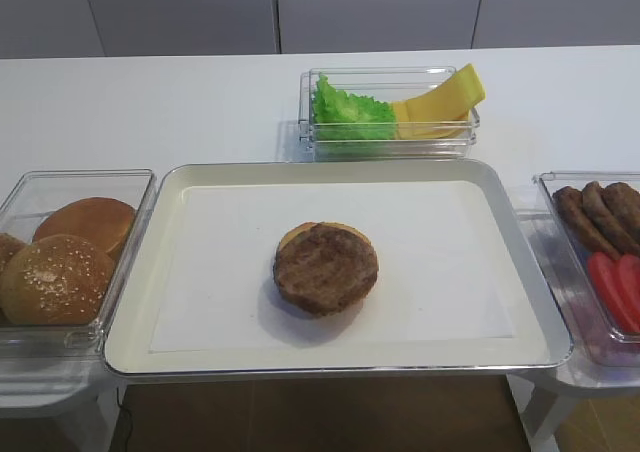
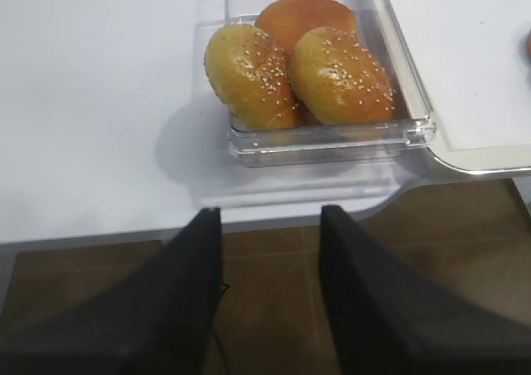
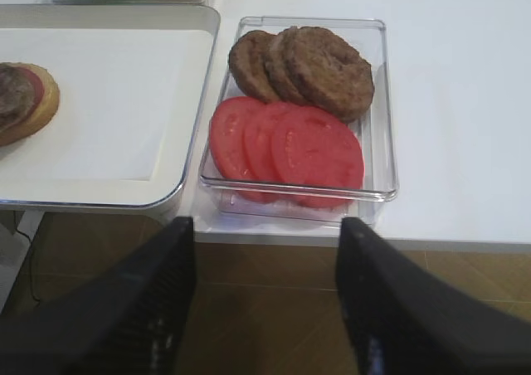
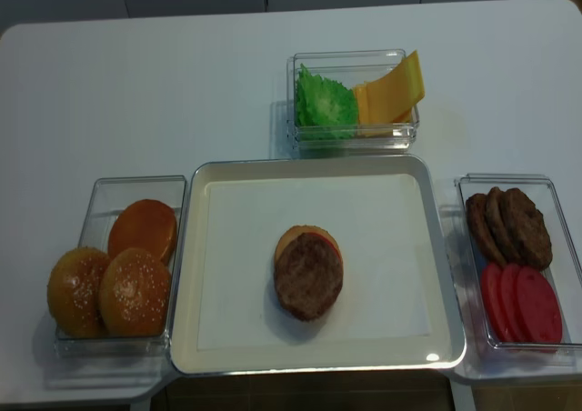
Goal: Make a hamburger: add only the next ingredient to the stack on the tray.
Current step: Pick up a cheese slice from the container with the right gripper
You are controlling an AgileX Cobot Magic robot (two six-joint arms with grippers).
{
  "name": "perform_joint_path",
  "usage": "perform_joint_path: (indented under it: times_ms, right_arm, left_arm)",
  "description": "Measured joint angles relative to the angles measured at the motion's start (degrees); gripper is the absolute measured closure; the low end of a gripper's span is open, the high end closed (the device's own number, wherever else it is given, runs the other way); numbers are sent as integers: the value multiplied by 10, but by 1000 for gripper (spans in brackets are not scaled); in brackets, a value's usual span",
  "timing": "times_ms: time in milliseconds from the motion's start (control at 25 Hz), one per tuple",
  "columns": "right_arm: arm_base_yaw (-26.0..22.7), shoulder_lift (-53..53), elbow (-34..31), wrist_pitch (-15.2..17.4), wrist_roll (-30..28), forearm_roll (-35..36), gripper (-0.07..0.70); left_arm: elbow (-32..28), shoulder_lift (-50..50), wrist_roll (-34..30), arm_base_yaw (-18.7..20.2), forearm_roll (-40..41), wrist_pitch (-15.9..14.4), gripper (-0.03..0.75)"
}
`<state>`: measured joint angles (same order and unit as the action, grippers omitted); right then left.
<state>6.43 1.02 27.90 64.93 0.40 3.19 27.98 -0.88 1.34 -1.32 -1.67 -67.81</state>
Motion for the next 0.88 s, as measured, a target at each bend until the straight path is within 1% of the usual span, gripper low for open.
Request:
perform_joint_path:
  times_ms: [760,880]
  right_arm:
    - [0,0,0,-1,6,0,205]
    - [0,0,1,-11,10,0,206]
  left_arm:
    - [0,0,0,0,0,0,422]
    - [0,0,0,0,0,0,422]
